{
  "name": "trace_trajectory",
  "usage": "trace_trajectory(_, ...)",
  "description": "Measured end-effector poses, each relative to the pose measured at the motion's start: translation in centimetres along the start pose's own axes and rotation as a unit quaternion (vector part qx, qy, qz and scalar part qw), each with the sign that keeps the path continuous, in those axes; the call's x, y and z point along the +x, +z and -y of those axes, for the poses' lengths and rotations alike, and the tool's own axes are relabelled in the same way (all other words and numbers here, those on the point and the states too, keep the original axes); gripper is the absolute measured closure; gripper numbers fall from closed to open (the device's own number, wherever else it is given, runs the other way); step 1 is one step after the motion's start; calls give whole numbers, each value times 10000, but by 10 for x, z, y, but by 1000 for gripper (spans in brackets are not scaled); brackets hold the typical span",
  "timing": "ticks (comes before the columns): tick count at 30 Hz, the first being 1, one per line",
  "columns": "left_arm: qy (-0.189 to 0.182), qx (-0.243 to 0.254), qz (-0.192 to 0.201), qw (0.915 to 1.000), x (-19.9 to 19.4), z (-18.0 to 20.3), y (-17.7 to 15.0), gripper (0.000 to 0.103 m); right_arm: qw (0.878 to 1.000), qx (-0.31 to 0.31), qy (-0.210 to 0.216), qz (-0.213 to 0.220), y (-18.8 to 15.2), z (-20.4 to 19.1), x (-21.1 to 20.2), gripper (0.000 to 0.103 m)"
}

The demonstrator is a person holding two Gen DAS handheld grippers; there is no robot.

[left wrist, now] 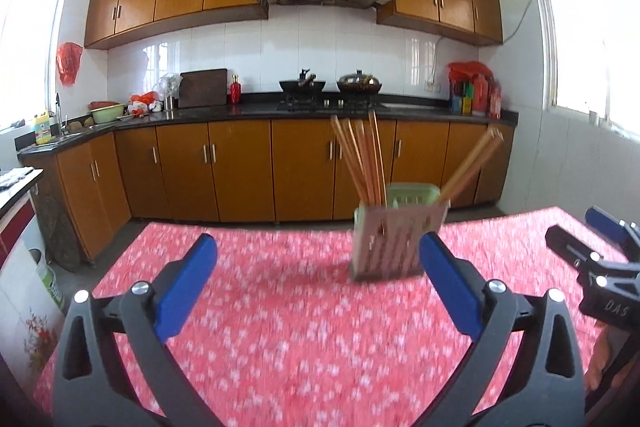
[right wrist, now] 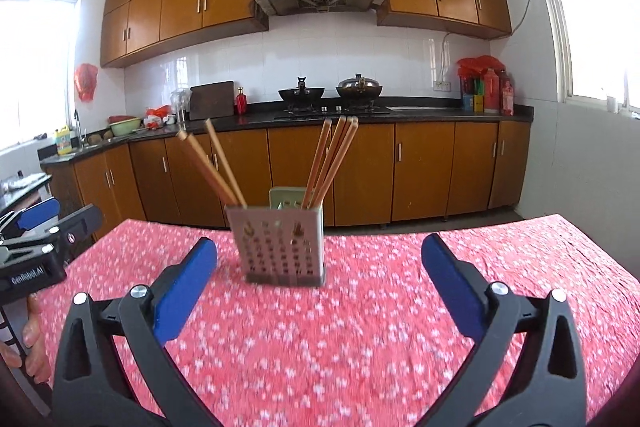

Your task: Organize utensils

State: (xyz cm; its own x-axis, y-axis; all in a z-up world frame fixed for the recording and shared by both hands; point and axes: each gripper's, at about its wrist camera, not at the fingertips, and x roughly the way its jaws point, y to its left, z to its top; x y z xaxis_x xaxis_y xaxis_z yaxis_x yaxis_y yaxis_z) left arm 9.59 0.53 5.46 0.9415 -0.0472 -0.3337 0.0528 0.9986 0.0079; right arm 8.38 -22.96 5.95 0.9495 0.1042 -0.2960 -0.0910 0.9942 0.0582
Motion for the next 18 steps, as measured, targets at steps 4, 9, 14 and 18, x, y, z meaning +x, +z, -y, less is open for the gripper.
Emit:
trace_trajectory(4, 125, 95, -199, 9997, -13, 8, -32, 4, 9999, 4, -98, -142, -20, -3, -11, 2)
trace_trajectory(9, 84, 2, -347, 9994, -21, 10, -62, 4, 9988, -25, -229, -433, -47, -2, -14, 2)
trace_trajectory(14, 206, -10, -422, 9989, -21, 12, -74, 4, 9982, -33, -318, -501, -63, 1, -16, 2)
trace_trajectory(18, 240, 32, -416, 9988, -22, 13, -76, 4, 9981, -6, -329, -530, -66, 3, -16, 2)
